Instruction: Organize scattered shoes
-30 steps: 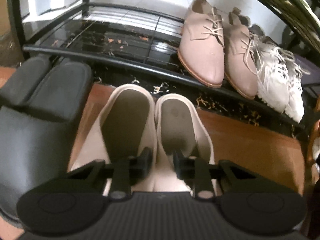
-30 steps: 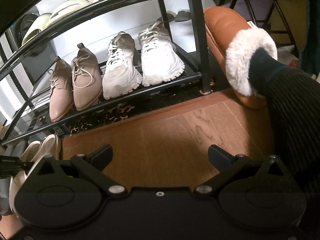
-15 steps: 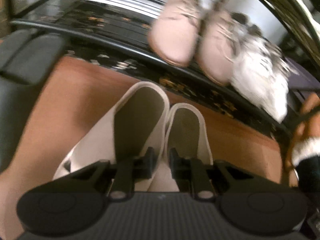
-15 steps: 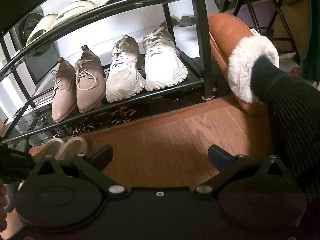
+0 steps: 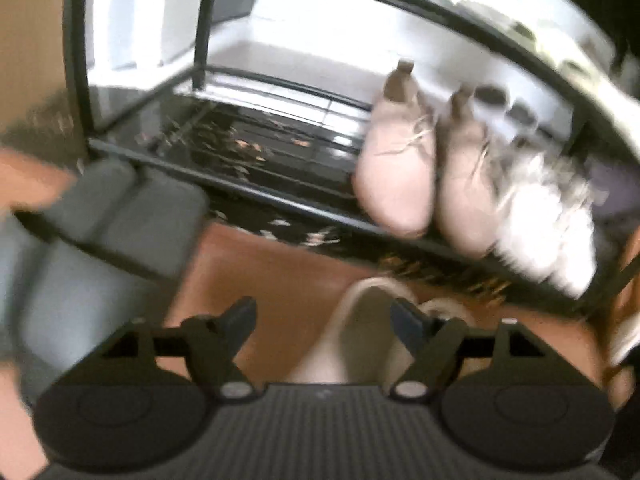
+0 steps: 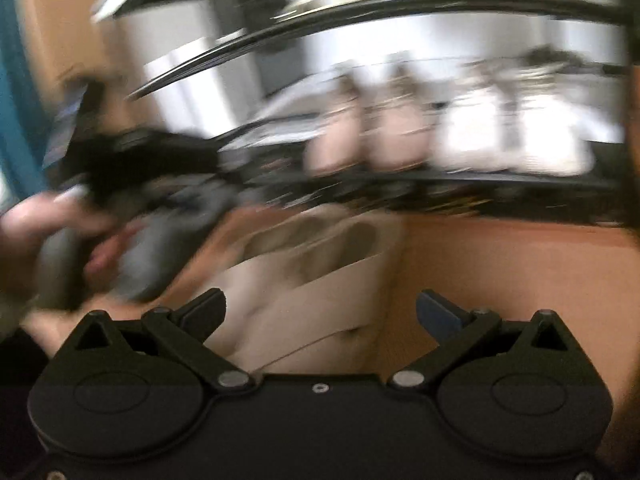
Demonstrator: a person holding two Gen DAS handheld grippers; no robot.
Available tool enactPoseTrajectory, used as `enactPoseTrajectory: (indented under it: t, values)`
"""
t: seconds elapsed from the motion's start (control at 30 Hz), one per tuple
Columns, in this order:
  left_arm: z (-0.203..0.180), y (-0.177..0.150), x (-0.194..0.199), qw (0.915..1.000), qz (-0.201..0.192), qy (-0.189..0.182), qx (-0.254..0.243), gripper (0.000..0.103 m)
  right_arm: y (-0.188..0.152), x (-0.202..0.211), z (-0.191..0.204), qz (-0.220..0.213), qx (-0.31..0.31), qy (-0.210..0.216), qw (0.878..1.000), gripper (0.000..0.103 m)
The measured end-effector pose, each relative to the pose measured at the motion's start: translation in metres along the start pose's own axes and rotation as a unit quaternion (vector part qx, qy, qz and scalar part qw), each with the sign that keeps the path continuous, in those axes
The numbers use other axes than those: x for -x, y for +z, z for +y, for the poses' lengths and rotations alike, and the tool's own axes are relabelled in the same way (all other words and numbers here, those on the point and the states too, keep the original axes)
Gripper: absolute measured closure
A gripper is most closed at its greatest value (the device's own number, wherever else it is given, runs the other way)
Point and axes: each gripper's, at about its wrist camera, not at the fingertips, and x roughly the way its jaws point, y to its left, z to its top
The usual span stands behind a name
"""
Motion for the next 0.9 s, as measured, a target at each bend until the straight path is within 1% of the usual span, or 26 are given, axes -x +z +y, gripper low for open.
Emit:
enactPoseTrajectory:
  t: [0.07,0.17,0.23,0.3,0.33,0.47,0.57,0.67,0.77,0.8,0.83,0.87,0.9]
  values:
    - [0.004,-0.002,-0.004,0.9999,0.013,0.008,-0.006,0.029,-0.005,-0.011,0.015,0.014,-0.005,0.027,1.0,0.0]
    - [0.012,-0.005,-0.014,0.9988,0.045,-0.004,0.018,0.029,-0.007,-0.028,0.022,0.043,-0.025,0.072,0.996,0.0]
    - [0.012,-0.007,-0.02,0.9975,0.064,-0.02,0.025,0.029,-0.007,-0.04,0.018,0.071,-0.053,0.101,0.991,0.0]
    - [0.009,-0.008,-0.025,0.9967,0.076,-0.025,0.014,0.029,-0.008,-0.052,0.015,0.1,-0.081,0.13,0.983,0.0]
    - [0.006,-0.009,-0.027,0.9964,0.08,-0.027,0.007,0.028,-0.008,-0.057,0.011,0.11,-0.102,0.127,0.98,0.0]
    - [0.005,-0.011,-0.031,0.9949,0.093,-0.04,0.005,0.027,-0.005,-0.059,0.006,0.109,-0.124,0.113,0.98,0.0]
    - [0.004,-0.01,-0.03,0.9963,0.083,-0.025,-0.001,0.025,-0.002,-0.06,0.002,0.107,-0.137,0.102,0.98,0.0]
    - [0.009,-0.006,-0.026,0.9977,0.066,-0.008,0.013,0.023,0.0,-0.06,-0.002,0.105,-0.15,0.091,0.979,0.0]
    - [0.018,0.001,-0.014,0.9984,0.027,0.034,0.037,0.021,0.003,-0.061,-0.006,0.103,-0.163,0.081,0.978,0.0]
    - [0.021,0.004,-0.007,0.9975,0.01,0.055,0.045,0.016,0.004,-0.061,-0.007,0.102,-0.167,0.077,0.978,0.001]
    - [0.025,0.006,-0.001,0.9959,-0.005,0.073,0.053,0.012,0.005,-0.062,-0.009,0.101,-0.172,0.073,0.977,0.001]
    - [0.029,0.008,0.006,0.9936,-0.018,0.09,0.066,0.012,0.005,-0.062,-0.01,0.101,-0.176,0.07,0.977,0.001]
    - [0.035,0.009,0.014,0.9906,-0.031,0.104,0.083,0.012,0.003,-0.063,-0.012,0.091,-0.178,0.049,0.979,0.001]
